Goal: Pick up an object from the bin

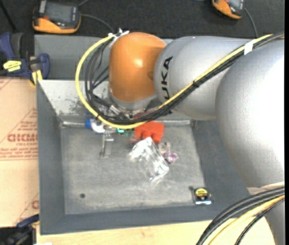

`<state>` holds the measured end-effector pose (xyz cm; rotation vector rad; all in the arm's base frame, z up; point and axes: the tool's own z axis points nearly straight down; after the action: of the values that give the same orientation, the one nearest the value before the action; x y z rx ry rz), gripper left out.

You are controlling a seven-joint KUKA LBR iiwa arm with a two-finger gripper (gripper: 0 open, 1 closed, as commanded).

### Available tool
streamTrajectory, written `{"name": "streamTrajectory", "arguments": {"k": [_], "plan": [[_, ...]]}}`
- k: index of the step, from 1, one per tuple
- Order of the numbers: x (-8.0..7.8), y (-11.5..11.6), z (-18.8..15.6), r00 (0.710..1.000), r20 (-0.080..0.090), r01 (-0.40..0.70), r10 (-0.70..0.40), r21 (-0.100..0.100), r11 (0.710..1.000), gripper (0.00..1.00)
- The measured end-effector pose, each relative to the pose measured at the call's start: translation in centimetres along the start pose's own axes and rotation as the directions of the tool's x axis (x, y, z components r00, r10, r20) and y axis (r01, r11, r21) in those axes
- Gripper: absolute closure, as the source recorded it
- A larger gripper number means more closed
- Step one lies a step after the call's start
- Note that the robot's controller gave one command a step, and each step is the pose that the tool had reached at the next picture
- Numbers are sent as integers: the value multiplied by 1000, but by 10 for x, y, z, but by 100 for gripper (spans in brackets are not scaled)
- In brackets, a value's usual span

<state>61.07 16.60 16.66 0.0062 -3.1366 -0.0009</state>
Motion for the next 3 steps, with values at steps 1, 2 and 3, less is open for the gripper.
{"name": "streamTrajectory", "arguments": {"k": [1, 2, 3], "plan": [[-16, -88, 78, 996, 2, -88, 88, 4, 996, 0], [-22, -126, 81, 994, 6, -111, 111, 1, 994, 0], [-23, -123, 80, 994, 9, -110, 110, -2, 994, 100]]}}
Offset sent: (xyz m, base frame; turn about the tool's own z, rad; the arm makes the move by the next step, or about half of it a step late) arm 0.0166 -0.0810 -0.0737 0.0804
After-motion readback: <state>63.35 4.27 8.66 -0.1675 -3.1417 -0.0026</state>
